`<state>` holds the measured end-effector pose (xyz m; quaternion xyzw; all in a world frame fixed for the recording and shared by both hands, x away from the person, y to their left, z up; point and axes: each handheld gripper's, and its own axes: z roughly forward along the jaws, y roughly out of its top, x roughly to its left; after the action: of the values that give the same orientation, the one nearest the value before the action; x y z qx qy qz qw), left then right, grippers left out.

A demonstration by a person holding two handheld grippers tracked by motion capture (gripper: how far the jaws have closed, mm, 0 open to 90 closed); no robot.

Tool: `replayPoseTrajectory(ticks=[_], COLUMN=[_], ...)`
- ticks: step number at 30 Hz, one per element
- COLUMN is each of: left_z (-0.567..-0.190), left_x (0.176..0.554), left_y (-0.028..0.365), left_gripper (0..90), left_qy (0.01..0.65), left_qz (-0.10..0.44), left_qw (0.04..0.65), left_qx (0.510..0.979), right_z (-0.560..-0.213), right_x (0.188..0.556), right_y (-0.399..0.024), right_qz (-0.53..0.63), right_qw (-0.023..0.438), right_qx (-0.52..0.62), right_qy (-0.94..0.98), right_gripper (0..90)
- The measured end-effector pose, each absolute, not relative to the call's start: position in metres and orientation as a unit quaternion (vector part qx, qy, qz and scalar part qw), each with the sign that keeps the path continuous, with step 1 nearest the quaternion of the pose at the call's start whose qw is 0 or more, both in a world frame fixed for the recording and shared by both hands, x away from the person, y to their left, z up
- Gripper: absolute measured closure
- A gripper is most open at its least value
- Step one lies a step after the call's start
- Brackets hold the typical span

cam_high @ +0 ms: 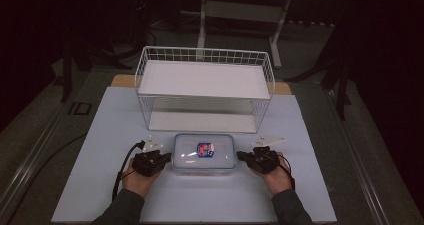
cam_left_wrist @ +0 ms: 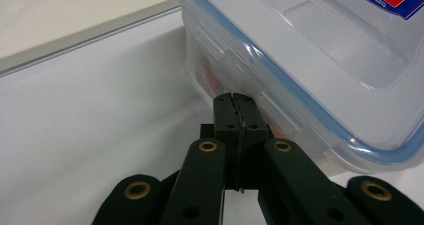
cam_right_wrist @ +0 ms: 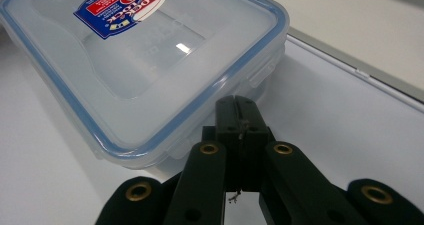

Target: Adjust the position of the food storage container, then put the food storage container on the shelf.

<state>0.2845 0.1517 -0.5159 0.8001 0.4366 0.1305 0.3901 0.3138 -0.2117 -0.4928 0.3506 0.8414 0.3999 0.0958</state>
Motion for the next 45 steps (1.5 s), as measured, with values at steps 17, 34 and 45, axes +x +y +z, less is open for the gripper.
replayPoseTrajectory(ticks=[17, 34, 45], left_z=[-0.512, -0.489, -0.503], left_x=[0.284, 0.274, 0.287], left_y=[0.159, 0.162, 0.148], left_gripper=[79.9, 37.9, 27.0], left_qy=[0.439, 0.422, 0.447], left_qz=[0.123, 0.102, 0.064], left_qw=[0.406, 0.492, 0.474], left_qx=[0.792, 0.755, 0.756], right_z=[-0.487, -0.475, -0.489], right_x=[0.31, 0.305, 0.313], right_y=[-0.221, -0.227, -0.21], right_qz=[0.41, 0.474, 0.464], right_qw=[0.111, 0.062, 0.005], right_qx=[0.365, 0.391, 0.419], right_qy=[0.829, 0.787, 0.78], right_gripper=[81.7, 43.9, 28.0])
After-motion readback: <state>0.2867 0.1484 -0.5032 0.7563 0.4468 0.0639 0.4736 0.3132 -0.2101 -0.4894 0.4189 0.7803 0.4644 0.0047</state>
